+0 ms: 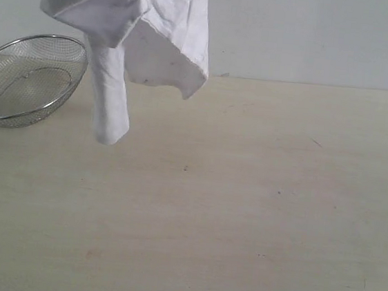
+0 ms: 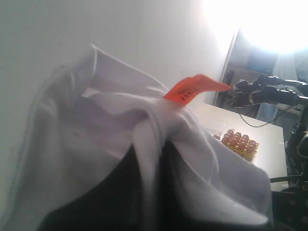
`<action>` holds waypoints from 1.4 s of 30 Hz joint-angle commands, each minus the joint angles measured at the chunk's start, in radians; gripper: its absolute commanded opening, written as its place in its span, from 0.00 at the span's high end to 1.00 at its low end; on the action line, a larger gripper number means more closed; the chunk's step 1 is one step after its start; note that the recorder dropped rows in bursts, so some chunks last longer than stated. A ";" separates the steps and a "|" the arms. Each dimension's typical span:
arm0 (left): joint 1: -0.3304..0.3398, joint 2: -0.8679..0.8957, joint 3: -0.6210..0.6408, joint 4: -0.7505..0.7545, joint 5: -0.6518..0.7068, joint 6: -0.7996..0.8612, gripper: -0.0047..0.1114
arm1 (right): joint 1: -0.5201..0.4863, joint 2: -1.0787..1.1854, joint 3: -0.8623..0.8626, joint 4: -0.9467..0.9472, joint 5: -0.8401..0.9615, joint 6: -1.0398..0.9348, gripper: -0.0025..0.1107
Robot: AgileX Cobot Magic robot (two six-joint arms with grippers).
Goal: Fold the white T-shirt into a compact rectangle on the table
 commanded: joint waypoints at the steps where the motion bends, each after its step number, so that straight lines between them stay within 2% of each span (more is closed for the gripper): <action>1: -0.003 -0.007 -0.011 -0.046 0.030 0.003 0.92 | 0.001 0.018 -0.005 -0.019 0.016 -0.030 0.78; 2: -0.003 -0.010 -0.011 -0.042 0.039 0.003 0.92 | 0.001 0.018 -0.005 -0.020 0.018 -0.057 0.92; 3: -0.003 -0.015 -0.011 -0.026 0.044 0.003 0.92 | 0.001 0.012 -0.005 -0.020 0.024 -0.077 0.98; 7: -0.003 -0.045 -0.011 0.080 0.044 0.003 0.92 | 0.001 -0.034 -0.005 -0.021 0.100 -0.092 0.98; 17: -0.003 -0.062 -0.011 0.178 0.069 0.003 0.92 | 0.001 -0.084 -0.055 -0.188 0.239 -0.067 0.98; 19: -0.003 -0.062 -0.011 0.178 0.074 -0.018 0.92 | 0.001 -0.084 -0.055 -0.209 0.303 -0.048 0.98; 25: -0.003 -0.045 -0.011 0.336 0.053 -0.015 0.92 | -0.001 -0.081 -0.055 -0.255 0.474 -0.044 0.98; 30: -0.003 -0.011 -0.011 0.335 0.076 -0.015 0.92 | -0.001 -0.069 -0.053 -0.250 0.624 -0.096 0.98; 35: -0.003 0.032 -0.009 0.335 0.083 -0.015 0.92 | -0.001 -0.017 -0.021 -0.131 0.742 -0.223 0.98; 42: -0.003 0.058 -0.004 0.372 0.082 0.012 0.92 | -0.001 0.078 0.005 -0.056 0.815 -0.345 0.98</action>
